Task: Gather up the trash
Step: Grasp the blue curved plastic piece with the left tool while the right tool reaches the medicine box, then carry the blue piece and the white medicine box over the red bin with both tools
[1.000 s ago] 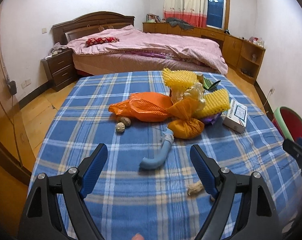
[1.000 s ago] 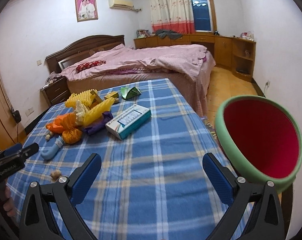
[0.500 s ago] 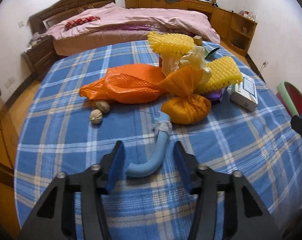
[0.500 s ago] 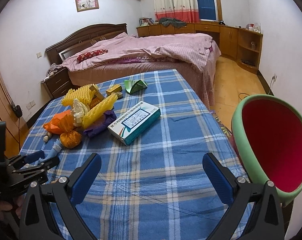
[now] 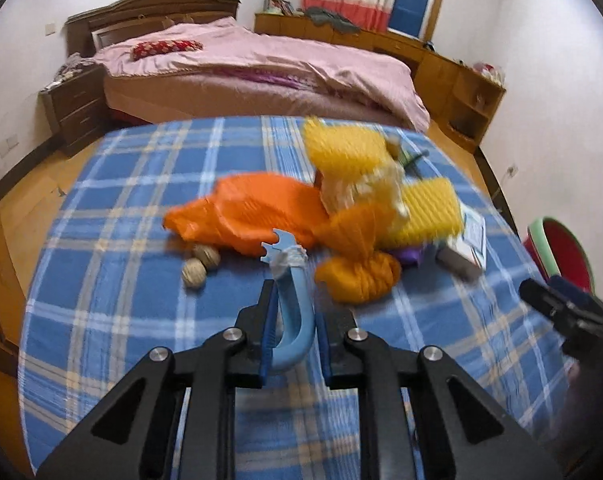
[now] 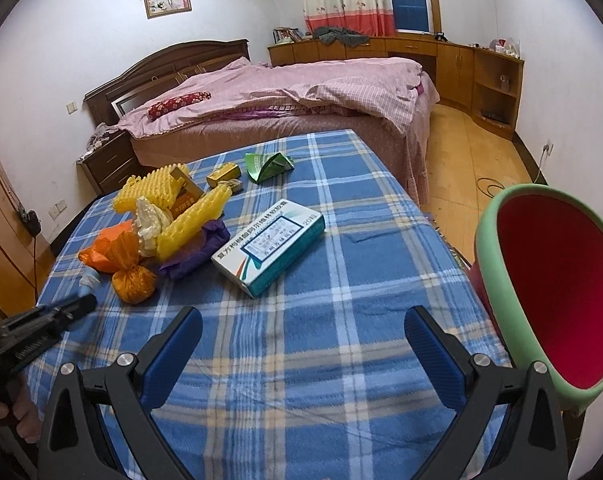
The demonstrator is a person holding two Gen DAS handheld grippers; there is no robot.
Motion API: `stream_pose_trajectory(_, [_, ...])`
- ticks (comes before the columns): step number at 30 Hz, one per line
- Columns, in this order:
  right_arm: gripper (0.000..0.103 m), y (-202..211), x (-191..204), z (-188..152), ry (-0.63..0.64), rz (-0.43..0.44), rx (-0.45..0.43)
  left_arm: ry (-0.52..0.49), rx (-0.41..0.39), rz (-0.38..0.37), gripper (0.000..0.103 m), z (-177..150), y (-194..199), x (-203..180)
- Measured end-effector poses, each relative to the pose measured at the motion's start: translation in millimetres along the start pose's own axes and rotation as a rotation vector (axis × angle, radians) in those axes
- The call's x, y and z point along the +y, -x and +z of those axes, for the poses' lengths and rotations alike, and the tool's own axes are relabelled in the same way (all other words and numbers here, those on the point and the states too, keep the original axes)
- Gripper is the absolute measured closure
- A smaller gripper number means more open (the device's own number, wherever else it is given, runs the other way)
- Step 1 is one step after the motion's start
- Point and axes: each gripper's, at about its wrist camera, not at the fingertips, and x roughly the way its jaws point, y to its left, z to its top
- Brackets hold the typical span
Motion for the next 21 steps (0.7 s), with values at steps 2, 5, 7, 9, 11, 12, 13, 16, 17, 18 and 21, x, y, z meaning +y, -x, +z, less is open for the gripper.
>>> stream_pose_trajectory(2, [0.0, -6.7, 5.2, 4.3, -0.006, -0.005, 0.009, 0.011, -0.012, 0.007, 0.085, 6.7, -2.3, 2.1])
stream_pose_trajectory(5, [0.0, -19.2, 16.5, 10.9, -0.012, -0.015, 0.028, 0.037, -0.011, 0.0, 0.085, 11.1, -10.0, 6.0])
stream_pose_trajectory(7, [0.0, -29.7, 26.8, 14.7, 0.001, -0.037, 0.04, 0.047, -0.009, -0.011, 0.085, 12.9, -15.1, 7.7])
stream_pose_trajectory(9, [0.0, -40.2, 34.9, 18.1, 0.014, -0.061, 0.057, 0.053, -0.009, -0.026, 0.085, 12.8, -18.7, 8.3])
stream_pose_trajectory(11, [0.0, -50.0, 40.1, 20.7, 0.019, -0.088, 0.073, 0.06, -0.004, -0.04, 0.085, 13.2, -21.7, 10.2])
stream_pose_trajectory(12, [0.0, -54.6, 42.0, 22.0, 0.016, -0.1, 0.079, 0.062, -0.003, -0.045, 0.085, 12.9, -22.6, 10.7])
stream_pose_trajectory(13, [0.0, -59.0, 43.5, 23.5, 0.013, -0.108, 0.085, 0.064, -0.001, -0.051, 0.085, 12.3, -22.8, 10.8])
stream_pose_trajectory(16, [0.0, -72.9, 49.8, 28.9, 0.013, -0.143, 0.1, 0.066, 0.007, -0.072, 0.085, 11.9, -25.1, 11.2])
stream_pose_trajectory(17, [0.0, -75.6, 51.4, 29.6, 0.017, -0.162, 0.103, 0.065, 0.01, -0.079, 0.085, 11.2, -25.3, 10.9])
stream_pose_trajectory(18, [0.0, -79.8, 52.7, 30.0, 0.02, -0.19, 0.108, 0.064, 0.012, -0.085, 0.085, 11.3, -26.0, 10.7])
stream_pose_trajectory(21, [0.002, -89.9, 47.6, 29.0, -0.009, -0.201, 0.149, 0.062, 0.023, -0.103, 0.085, 10.9, -28.4, 9.6])
